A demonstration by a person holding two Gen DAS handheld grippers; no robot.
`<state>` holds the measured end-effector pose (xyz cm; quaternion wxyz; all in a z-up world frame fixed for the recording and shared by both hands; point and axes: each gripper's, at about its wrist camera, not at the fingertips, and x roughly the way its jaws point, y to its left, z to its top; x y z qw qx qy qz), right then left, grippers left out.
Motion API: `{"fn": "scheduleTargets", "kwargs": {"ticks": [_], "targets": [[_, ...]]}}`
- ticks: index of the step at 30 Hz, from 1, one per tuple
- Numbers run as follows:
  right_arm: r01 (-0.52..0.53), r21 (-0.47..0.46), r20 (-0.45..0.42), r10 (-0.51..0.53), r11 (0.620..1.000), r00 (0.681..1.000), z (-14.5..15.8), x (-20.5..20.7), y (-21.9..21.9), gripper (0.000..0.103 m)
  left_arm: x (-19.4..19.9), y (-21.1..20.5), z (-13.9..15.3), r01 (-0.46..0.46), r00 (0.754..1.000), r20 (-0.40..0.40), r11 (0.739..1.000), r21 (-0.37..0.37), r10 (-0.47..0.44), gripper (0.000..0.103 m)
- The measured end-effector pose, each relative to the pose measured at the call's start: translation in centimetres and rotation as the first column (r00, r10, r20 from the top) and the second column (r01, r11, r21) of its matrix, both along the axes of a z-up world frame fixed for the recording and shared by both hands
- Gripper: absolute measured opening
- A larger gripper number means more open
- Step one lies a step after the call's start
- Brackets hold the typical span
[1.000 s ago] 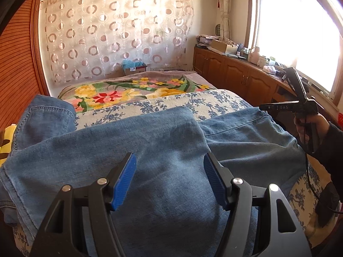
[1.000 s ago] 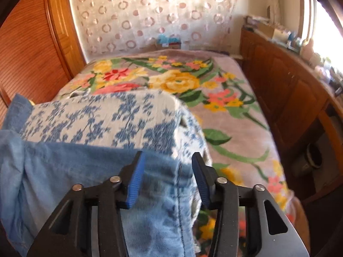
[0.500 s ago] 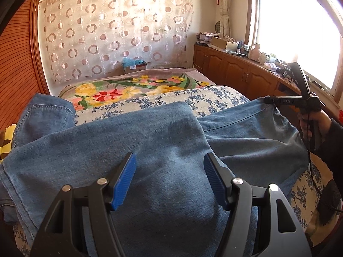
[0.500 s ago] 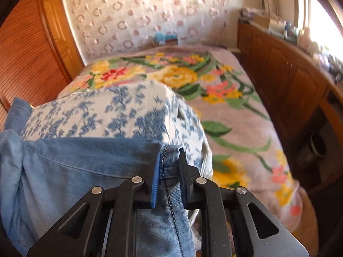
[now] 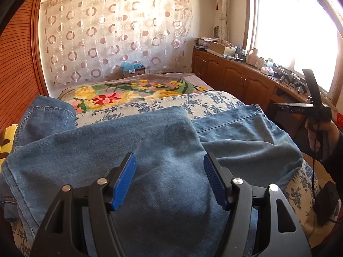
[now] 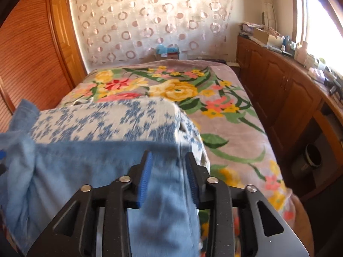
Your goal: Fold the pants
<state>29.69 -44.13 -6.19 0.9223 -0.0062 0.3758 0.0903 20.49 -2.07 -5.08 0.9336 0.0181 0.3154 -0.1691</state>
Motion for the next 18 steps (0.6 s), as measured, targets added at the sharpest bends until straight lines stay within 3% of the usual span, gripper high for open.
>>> {"fn": "scheduleTargets", "kwargs": {"ticks": [3,9,18], "targets": [[0.012,0.006,-0.009,-0.012,1.0,1.0,-0.5,-3.4,-0.7,0.049,-0.5,-0.4,0.1,0.013,1.0,0.0,1.0,-0.01,-0.013,0.066],[0.059,0.033,-0.055,-0.057,0.998,0.997,-2.5,-8.7,-1.9,0.051,-1.7,-1.1,0.0,0.031,1.0,-0.005,0.999,-0.013,-0.031,0.066],[0.108,0.075,-0.108,-0.1,0.991,0.989,-4.9,-11.6,-1.5,0.056,-3.8,-1.7,0.5,0.034,0.999,0.005,0.999,-0.003,-0.034,0.066]]}}
